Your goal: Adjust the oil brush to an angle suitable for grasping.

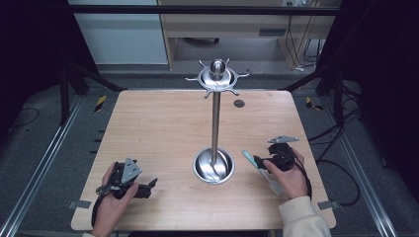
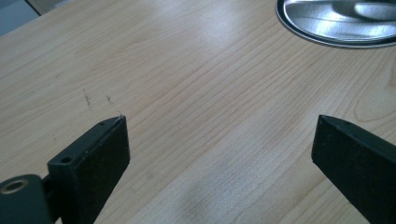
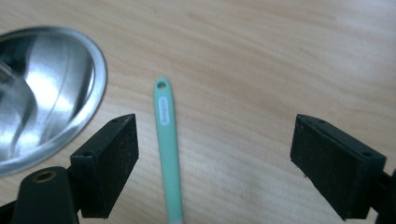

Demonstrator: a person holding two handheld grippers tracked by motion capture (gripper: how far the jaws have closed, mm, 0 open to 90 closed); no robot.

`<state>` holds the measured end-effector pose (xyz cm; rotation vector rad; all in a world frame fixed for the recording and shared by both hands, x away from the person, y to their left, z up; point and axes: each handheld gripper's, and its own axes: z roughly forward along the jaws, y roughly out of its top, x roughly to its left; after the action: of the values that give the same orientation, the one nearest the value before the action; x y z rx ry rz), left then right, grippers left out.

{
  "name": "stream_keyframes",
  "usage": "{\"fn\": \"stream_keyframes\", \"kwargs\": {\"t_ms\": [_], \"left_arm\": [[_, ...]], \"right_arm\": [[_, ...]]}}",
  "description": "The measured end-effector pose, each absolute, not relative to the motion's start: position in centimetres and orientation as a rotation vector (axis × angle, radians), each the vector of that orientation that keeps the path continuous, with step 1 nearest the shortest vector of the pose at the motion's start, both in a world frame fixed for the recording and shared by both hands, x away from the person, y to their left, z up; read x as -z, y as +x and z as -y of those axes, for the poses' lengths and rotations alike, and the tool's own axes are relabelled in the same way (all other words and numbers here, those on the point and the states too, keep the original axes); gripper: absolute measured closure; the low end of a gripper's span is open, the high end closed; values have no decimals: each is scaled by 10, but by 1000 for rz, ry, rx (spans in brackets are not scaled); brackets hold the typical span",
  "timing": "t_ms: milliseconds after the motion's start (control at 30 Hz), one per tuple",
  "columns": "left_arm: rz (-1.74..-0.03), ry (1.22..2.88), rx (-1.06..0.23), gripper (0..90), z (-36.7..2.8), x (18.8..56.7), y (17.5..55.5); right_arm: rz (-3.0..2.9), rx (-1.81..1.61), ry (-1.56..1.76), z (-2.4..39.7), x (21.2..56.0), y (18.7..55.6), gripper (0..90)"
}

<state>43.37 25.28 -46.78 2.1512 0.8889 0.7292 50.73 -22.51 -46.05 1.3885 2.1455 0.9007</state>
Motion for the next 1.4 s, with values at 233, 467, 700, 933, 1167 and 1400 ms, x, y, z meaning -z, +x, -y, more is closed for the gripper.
{"fn": "stream_keyframes", "kwargs": {"t_ms": [233, 467, 700, 933, 1167, 1400], "left_arm": [[-895, 2149, -729, 39, -253, 468, 433], [-887, 2155, -732, 39, -253, 468, 434], [-888, 2150, -727, 39, -252, 468, 433], [-889, 2149, -729, 39, -252, 468, 433], [-890, 2148, -728, 39, -252, 468, 434], [-890, 2149, -728, 39, -252, 468, 433]], "right_arm": [[-2138, -898, 1309, 209, 453, 522, 257], [-2305, -873, 1099, 181, 460, 522, 512], [-2385, -846, 1011, 171, 465, 514, 824], [-2433, -757, 1026, 169, 474, 516, 900], [-2438, -719, 1072, 173, 481, 521, 900], [-2455, -687, 1108, 175, 484, 523, 900]]}}
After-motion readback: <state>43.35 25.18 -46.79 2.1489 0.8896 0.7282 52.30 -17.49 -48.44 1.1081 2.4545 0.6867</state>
